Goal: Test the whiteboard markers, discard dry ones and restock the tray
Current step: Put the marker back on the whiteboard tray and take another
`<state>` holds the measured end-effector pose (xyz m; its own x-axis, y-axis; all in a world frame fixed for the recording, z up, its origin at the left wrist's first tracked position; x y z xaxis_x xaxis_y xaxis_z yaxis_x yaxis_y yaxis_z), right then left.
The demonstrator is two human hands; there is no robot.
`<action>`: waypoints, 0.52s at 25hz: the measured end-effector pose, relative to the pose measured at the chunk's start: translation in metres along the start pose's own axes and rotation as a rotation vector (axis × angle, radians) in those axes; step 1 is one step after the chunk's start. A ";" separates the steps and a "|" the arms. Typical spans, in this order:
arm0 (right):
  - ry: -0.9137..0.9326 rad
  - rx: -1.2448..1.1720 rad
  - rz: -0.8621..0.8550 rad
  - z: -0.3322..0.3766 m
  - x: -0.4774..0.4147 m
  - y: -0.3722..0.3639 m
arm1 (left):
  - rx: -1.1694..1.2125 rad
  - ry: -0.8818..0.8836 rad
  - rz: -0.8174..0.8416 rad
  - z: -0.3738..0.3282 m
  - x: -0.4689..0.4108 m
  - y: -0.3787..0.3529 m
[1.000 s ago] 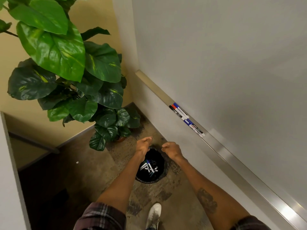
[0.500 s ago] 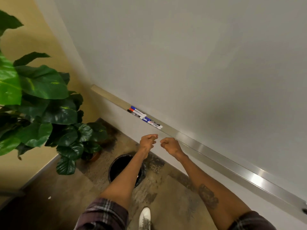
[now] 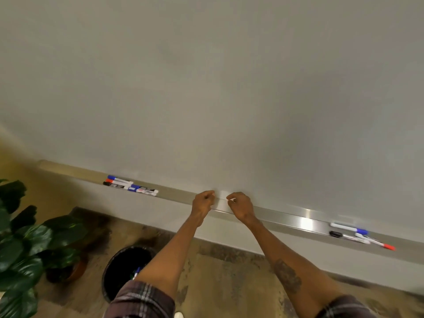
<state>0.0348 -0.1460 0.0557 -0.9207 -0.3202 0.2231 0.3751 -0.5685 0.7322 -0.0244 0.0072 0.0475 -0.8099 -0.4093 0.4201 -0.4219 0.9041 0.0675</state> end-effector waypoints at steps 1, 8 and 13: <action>-0.005 0.002 -0.030 -0.017 0.002 0.012 | -0.018 -0.008 0.017 -0.001 0.000 -0.018; -0.121 0.040 -0.227 -0.133 0.030 0.098 | -0.089 0.010 0.171 0.006 0.006 -0.151; -0.265 -0.011 -0.350 -0.210 0.050 0.145 | -0.123 0.016 0.276 0.013 0.021 -0.235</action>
<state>0.0662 -0.4037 0.0376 -0.9878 0.0980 0.1210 0.0352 -0.6165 0.7865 0.0524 -0.2155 0.0285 -0.8803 -0.1445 0.4520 -0.1331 0.9895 0.0572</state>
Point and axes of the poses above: each hand's wrist, its own x-axis away from the middle knuckle, its own y-axis out of the back of the hand, z = x × y, the point moved 2 cm from there along -x, towards the middle knuckle, and after that the axes turned 6 degrees about x, right-handed, at the moved point
